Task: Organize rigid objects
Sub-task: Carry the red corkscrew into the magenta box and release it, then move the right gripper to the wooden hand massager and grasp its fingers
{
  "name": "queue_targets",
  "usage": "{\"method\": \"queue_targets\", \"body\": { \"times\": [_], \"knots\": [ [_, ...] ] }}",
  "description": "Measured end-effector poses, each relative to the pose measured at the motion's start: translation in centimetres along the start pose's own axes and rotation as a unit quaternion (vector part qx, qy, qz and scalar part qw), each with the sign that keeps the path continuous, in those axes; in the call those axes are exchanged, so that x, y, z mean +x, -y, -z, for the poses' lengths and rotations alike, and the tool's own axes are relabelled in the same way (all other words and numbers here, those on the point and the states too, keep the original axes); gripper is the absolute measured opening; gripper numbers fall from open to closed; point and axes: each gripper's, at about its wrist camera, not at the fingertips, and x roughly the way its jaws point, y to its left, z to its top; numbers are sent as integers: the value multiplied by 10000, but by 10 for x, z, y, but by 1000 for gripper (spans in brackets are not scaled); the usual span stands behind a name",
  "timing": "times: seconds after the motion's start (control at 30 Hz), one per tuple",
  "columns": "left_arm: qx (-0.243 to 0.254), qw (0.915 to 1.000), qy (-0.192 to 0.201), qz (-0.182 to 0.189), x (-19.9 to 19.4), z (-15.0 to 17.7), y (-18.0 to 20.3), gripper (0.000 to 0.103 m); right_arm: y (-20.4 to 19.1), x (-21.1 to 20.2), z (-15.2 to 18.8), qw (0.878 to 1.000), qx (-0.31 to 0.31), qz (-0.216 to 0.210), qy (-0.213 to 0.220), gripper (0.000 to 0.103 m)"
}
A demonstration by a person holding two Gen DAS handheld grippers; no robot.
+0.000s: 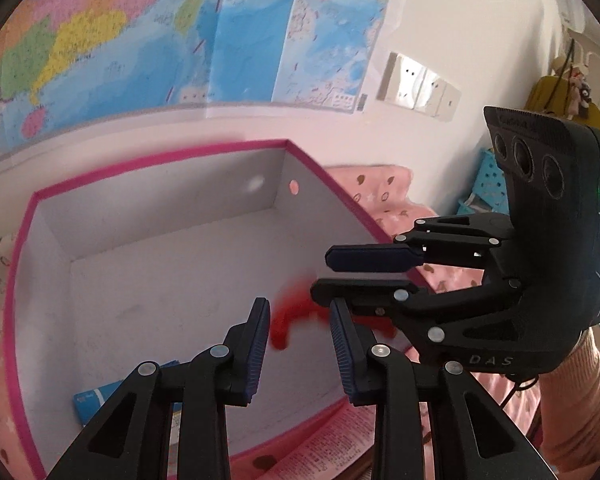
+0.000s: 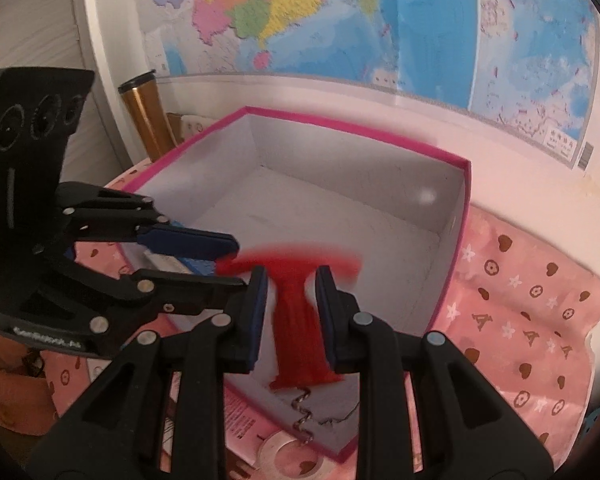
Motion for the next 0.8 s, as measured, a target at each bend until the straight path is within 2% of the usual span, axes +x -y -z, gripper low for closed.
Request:
{"method": "queue_targets", "body": {
  "times": [0.17, 0.3, 0.47, 0.57, 0.67, 0.8],
  "knots": [
    [98, 9995, 146, -275, -9, 8, 4, 30, 9, -2, 6, 9994, 340, -3, 75, 27],
    [221, 9976, 457, -464, -30, 18, 7, 39, 11, -18, 17, 9982, 537, -11, 281, 27],
    [268, 9952, 696, -632, -55, 32, 10, 42, 9, -40, 30, 9960, 729, -70, 515, 28],
    [267, 9944, 785, -650, -69, 43, 11, 43, 4, -51, 38, 9954, 762, -115, 577, 30],
    [240, 9946, 834, -578, -81, 55, 12, 50, -2, -62, 48, 9941, 833, -226, 661, 36],
    [120, 9958, 747, -506, -87, 73, 12, 51, -11, -74, 67, 9927, 932, -360, 680, 38]
  ]
}}
